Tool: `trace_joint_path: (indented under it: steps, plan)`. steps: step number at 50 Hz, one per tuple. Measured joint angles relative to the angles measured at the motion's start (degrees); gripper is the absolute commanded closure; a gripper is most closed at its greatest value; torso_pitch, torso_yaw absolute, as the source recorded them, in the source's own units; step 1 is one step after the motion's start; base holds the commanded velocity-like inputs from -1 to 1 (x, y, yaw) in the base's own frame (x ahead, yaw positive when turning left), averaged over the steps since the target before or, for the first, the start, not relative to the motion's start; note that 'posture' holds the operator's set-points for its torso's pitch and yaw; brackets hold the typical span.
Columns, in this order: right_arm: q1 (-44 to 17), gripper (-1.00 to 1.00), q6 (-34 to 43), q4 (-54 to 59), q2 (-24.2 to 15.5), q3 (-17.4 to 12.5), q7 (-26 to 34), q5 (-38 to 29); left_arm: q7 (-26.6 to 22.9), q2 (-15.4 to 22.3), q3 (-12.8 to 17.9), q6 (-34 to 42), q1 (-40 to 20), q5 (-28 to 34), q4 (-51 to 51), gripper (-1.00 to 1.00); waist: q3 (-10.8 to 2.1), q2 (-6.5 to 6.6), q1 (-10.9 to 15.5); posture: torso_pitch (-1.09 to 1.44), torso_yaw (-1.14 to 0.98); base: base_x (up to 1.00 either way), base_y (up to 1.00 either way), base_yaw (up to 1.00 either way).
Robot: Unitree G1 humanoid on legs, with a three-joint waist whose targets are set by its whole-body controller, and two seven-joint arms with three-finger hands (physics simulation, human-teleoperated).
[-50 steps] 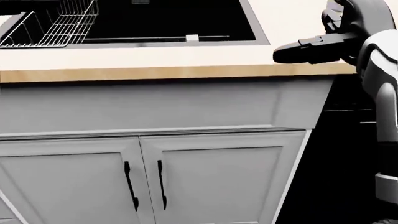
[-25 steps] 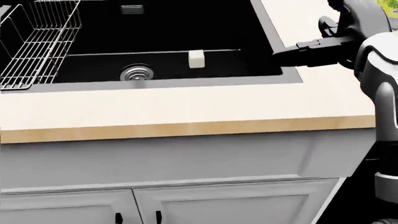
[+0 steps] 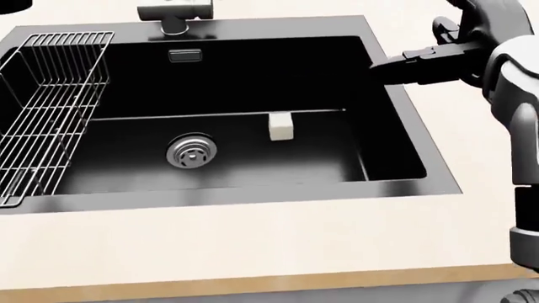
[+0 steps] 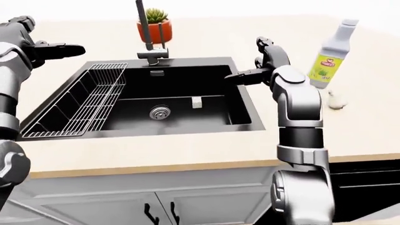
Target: Turn the sink spout to the right.
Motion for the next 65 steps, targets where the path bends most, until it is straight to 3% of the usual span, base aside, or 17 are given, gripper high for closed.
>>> trace_joint_path:
  steps: [5, 8, 11, 15, 18, 21, 22, 24, 27, 30, 35, 40, 45, 47, 52, 56, 65]
  plan:
    - [-0.31, -1.0, -0.84, -1.3, -0.19, -0.43, -0.28, -0.2, -0.22, 0.21, 0.05, 0.11, -0.12, -0.24, -1.2, -1.0, 0.03, -3.53, 0.23, 0.0, 0.0, 0.1, 0.0, 0.0]
    - [-0.04, -1.0, -1.67, -1.72, -0.06, -0.46, -0.32, -0.2, -0.28, 0.22, -0.02, 0.14, -0.45, -0.28, -1.75, -1.0, -0.25, -6.69, 0.53, 0.0, 0.0, 0.11, 0.0, 0.0]
    - [0.08, -1.0, -0.54, -0.46, -0.79, -0.91, -0.4, -0.44, -0.66, -0.91, -0.5, 0.2, 0.03, -0.52, -1.69, -1.0, 0.97, -5.51, -0.46, 0.0, 0.0, 0.15, 0.0, 0.0]
    - [1.03, -1.0, -0.27, -0.97, -0.68, -1.44, -0.77, -0.82, -1.16, -0.81, -0.55, 1.42, -0.02, -0.87, -1.4, -1.0, 0.58, -4.39, -0.63, 0.0, 0.0, 0.15, 0.0, 0.0]
    - [0.58, -1.0, -0.68, -1.27, -0.82, -1.26, -0.65, -0.72, -0.82, -0.31, -0.6, 1.15, -0.46, -0.41, -2.39, -1.0, 0.49, -2.32, -0.6, 0.0, 0.0, 0.16, 0.0, 0.0]
    - [0.39, -1.0, -0.86, -1.3, -0.85, -1.06, -0.46, -0.67, -0.81, -0.26, -0.51, 0.87, -0.65, -0.22, -3.15, -1.0, 0.85, 0.96, -0.96, 0.0, 0.0, 0.27, 0.0, 0.0]
    - [0.25, -1.0, -0.78, -1.43, -0.67, -0.88, -0.34, -0.66, -0.96, -0.04, -0.35, 0.87, -0.62, -0.26, -3.34, -1.0, 0.89, 1.5, -0.87, 0.0, 0.0, 0.3, 0.0, 0.0]
    - [-0.07, -1.0, -0.07, -0.95, -0.31, -0.07, 0.12, -0.44, -1.31, 0.34, 0.03, 0.79, 0.3, -0.33, -3.93, -1.0, 1.61, 0.76, -0.32, 0.0, 0.0, 0.3, 0.0, 0.0]
    - [-0.09, -1.0, 0.28, -0.69, -0.15, 0.09, 0.48, -0.32, -1.62, 0.43, 0.16, 0.96, 0.78, -0.38, -3.65, -1.0, 1.24, 0.08, -0.03, 0.0, 0.0, 0.29, 0.0, 0.0]
    - [0.36, -1.0, -0.7, -1.49, 0.06, -0.19, 0.26, -0.51, -1.77, 0.53, 0.12, 0.32, 0.4, -0.4, -3.95, -1.0, 0.59, -2.07, 0.37, 0.0, 0.0, 0.29, 0.0, 0.0]
    - [0.16, -1.0, -0.97, -2.1, -0.27, -0.39, 0.19, -0.74, -2.03, 0.1, -0.1, -0.12, 0.28, -0.48, -4.61, -1.0, 0.98, -6.38, 0.44, 0.0, 0.0, 0.32, 0.0, 0.0]
    - [1.21, -1.0, -0.39, -0.71, -0.89, -1.61, -0.37, -1.63, -2.98, -1.62, -1.11, 0.33, 0.84, -0.91, -3.83, -1.0, 0.74, -5.24, -1.86, 0.0, 0.0, 0.35, 0.0, 0.0]
    - [0.34, -1.0, -0.32, -1.59, -0.35, -1.6, -0.13, -1.02, -2.81, -0.42, -0.46, 0.12, -0.08, -0.69, -4.51, -1.0, 1.06, -2.73, -2.25, 0.0, 0.0, 0.14, 0.0, 0.0]
    - [-1.05, -1.0, -0.19, -2.0, -0.6, -1.26, 0.05, -0.46, -2.63, 0.02, -0.25, -0.65, -0.56, -0.56, -5.29, -1.0, 1.39, -1.0, -2.45, 0.0, 0.0, 0.0, 0.0, 0.0]
    - [-0.45, -1.0, -0.01, -1.36, 0.62, 0.74, 0.73, 0.3, -2.27, 0.51, 0.04, 0.0, 1.37, -0.1, -3.58, -1.0, 2.32, -3.02, -0.42, 0.0, 0.0, 0.0, 0.0, 0.0]
    - [-1.31, -1.0, 0.93, -1.68, -0.19, 0.16, 0.87, 0.22, -2.25, 0.18, -0.26, 1.38, 1.46, 0.34, -2.79, -1.0, 2.39, -4.49, 0.45, -0.02, 0.0, 0.0, 0.0, 0.0]
    - [-0.15, -1.0, 0.53, -2.08, -0.31, -0.38, 0.34, -0.67, -2.82, -0.2, -0.55, 1.11, -0.18, 0.25, -4.59, -1.0, -0.17, -3.01, -0.08, -0.08, 0.0, 0.0, 0.0, 0.0]
